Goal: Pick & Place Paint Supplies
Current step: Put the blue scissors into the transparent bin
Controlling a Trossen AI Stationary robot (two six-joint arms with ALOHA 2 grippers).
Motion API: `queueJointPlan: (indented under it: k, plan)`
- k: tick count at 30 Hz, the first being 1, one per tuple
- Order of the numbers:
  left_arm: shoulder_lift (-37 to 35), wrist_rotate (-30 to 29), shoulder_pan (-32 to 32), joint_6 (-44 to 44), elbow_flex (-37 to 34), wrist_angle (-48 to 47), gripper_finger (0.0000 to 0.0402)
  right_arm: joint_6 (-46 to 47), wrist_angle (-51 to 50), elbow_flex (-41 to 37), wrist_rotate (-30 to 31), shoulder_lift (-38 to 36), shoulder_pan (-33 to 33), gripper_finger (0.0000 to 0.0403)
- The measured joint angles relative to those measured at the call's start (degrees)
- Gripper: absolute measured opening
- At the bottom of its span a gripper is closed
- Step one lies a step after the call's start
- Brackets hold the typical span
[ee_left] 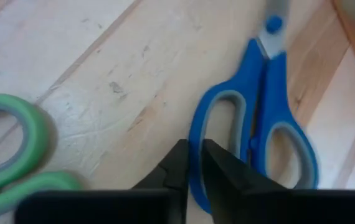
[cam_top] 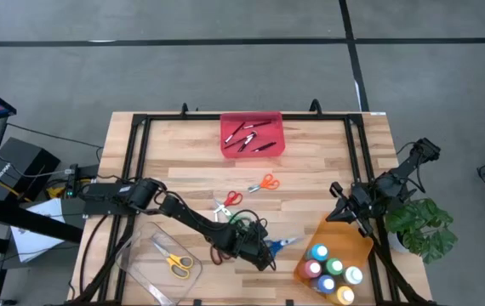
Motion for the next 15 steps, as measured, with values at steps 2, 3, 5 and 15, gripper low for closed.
queueJointPlan:
  k: [2,3,5,15]
  plan:
    - [0.0,0.5,0.0,-0.3,0.0,0.0,0.0014,0.0,0.0,0.0,0.0,0.0,0.0,0.0008]
    - [0.0,0.4,0.0,-0.4,0.0,0.0,0.0015,0.0,0.0,0.0,0.0,0.0,0.0,0.0008]
    - [0.0,0.2,0.1,-0.5,0.0,0.0,0.0015,0.0,0.0,0.0,0.0,0.0,0.0,0.0008]
    - [-2.4,2.1,1.5,-6.7,-0.3,-1.0,0.0001,0.0,0.0,0.0,0.0,0.0,0.0,0.0008]
